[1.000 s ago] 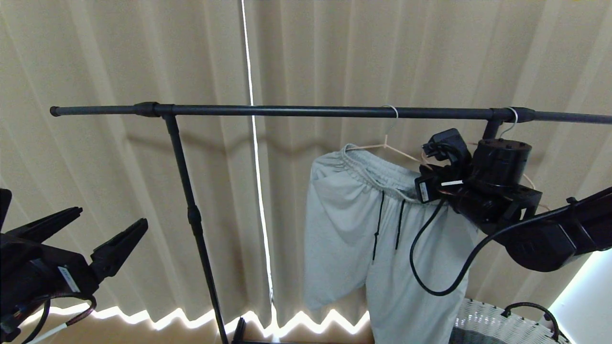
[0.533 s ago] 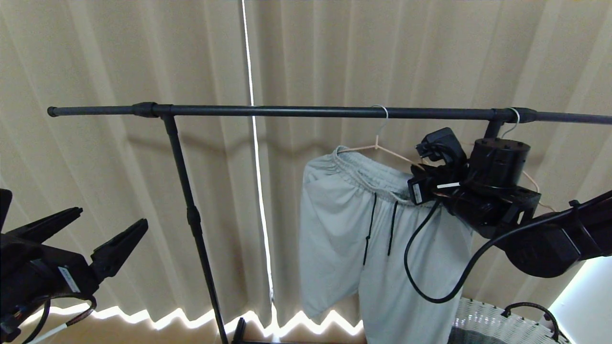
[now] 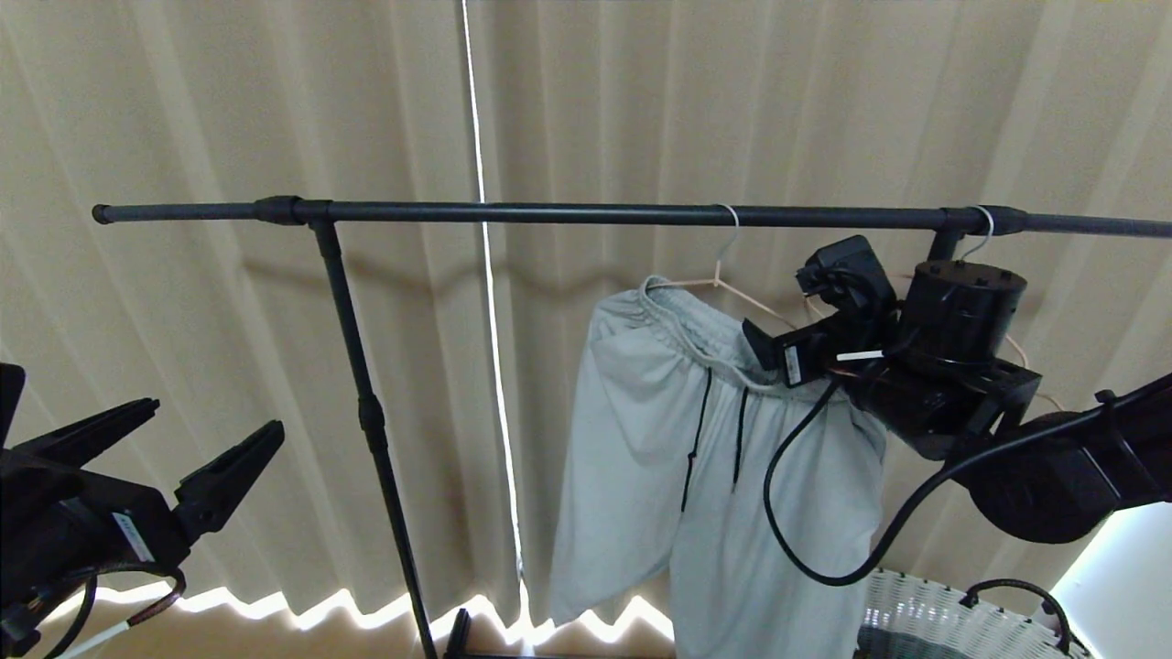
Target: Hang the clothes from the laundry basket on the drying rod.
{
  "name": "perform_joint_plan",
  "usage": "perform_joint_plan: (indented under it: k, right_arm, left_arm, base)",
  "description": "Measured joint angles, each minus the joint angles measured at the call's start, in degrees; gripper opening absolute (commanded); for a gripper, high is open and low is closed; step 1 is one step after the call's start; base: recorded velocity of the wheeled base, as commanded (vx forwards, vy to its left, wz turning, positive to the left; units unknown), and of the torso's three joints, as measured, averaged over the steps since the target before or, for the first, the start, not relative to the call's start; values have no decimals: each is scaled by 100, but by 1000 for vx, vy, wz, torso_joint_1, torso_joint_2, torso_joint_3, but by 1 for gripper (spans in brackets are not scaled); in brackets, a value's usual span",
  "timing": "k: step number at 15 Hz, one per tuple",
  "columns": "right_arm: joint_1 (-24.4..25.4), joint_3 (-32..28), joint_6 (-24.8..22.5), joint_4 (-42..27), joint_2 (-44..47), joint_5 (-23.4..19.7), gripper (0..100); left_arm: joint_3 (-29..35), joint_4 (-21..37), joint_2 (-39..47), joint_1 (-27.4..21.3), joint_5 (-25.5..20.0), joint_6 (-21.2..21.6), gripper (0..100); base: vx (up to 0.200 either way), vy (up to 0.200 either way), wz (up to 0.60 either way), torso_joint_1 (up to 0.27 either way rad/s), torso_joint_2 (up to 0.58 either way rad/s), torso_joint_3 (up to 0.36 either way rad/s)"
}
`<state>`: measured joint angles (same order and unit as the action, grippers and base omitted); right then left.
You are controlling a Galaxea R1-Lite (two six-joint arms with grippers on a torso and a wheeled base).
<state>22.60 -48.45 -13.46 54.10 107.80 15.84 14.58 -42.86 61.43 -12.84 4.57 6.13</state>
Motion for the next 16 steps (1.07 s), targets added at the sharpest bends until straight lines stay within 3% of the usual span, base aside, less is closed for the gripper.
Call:
perform_joint_plan:
  k: [4, 8, 12, 16]
  right_arm:
    - [20, 584, 60, 857, -63, -163, 100]
    - [24, 1290, 115, 1104, -573, -468, 100]
    - [13, 2011, 244, 1000, -1464, -484, 100]
    - [-224, 3032, 321, 151, -2588, -478, 100]
  left_arm:
    - [-6, -2, -2, 0, 5, 10, 100]
    - [-4, -2, -21, 22, 7, 2, 100]
    - [-59, -7, -60, 41, 7, 16, 100]
    - [-240, 4, -272, 39, 5, 295, 100]
  base:
    - [0, 0, 0, 0, 0, 0]
    - [0, 0, 0, 0, 0, 0]
    - [0, 0, 0, 0, 0, 0]
    - [0, 0, 0, 0, 0, 0]
